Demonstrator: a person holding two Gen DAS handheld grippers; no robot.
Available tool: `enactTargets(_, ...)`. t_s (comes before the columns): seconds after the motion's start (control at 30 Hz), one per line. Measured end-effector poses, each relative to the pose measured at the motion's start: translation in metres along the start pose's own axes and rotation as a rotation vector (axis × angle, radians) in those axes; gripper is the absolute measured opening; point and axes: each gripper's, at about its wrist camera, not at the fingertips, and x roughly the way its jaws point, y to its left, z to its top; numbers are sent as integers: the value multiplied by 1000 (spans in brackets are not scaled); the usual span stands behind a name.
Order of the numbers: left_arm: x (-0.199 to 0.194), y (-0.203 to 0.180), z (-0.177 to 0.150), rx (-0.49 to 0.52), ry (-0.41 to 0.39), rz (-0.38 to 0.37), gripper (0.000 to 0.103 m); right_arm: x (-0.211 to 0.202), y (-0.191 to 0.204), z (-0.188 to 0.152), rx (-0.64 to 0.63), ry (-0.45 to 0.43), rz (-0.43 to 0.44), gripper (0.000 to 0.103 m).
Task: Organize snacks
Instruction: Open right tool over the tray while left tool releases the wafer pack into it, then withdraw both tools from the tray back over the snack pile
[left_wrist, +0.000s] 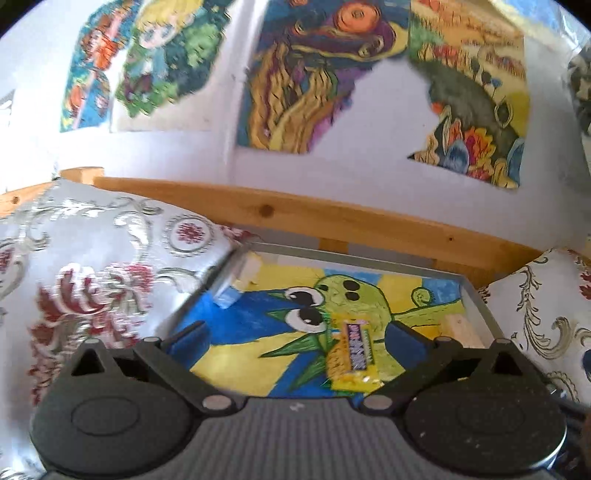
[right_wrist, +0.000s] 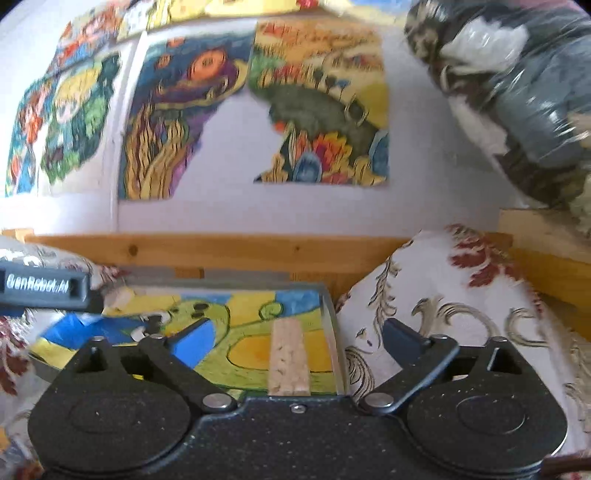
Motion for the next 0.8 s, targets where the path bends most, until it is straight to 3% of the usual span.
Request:
enactTargets(0.27, -56, 32, -17, -4, -39, 10, 102, -62, 7, 5, 12, -90, -10, 102)
enactTargets(0.8, -143, 88, -50, 2, -44, 26, 102, -165, 47, -16, -50, -103, 50, 102)
